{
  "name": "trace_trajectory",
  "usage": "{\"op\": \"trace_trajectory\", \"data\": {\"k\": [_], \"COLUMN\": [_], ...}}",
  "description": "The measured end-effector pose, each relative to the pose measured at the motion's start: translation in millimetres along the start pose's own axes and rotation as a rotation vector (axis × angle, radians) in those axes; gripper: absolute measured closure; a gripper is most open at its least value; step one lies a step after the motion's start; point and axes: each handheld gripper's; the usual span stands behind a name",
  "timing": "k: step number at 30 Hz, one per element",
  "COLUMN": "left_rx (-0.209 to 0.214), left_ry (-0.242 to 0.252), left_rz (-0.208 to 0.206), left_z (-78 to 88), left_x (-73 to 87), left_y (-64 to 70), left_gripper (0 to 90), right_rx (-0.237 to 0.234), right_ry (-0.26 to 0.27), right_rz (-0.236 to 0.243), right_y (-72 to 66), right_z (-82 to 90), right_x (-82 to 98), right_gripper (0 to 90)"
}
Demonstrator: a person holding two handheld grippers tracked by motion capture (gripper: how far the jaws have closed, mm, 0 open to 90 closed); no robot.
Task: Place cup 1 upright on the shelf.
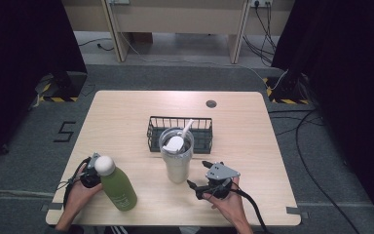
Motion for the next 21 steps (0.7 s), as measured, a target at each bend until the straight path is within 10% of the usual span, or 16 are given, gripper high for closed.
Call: {"op": "trace_trajectory", "data": {"k": [21], "left_rx": [0.003], "left_ry": [-0.001], "left_rz": [0.001], "left_z": [-0.1], "left_x": [-0.1], "left_y": [-0.3], "left_gripper": [11.6], "right_rx": [-0.037], "right_ry": [0.055], "right_rz": [-0.015], "right_y": [-5.4], "right_z": [-34.8], "right_x": [-9.3], "right_gripper": [15.1]}}
Point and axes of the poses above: each handheld gripper's, and its own axes: z roughly backward along the jaws, x roughly out of its underside, y roughly to its right, and after that the axes turned 3 degrees about -z, right-handed
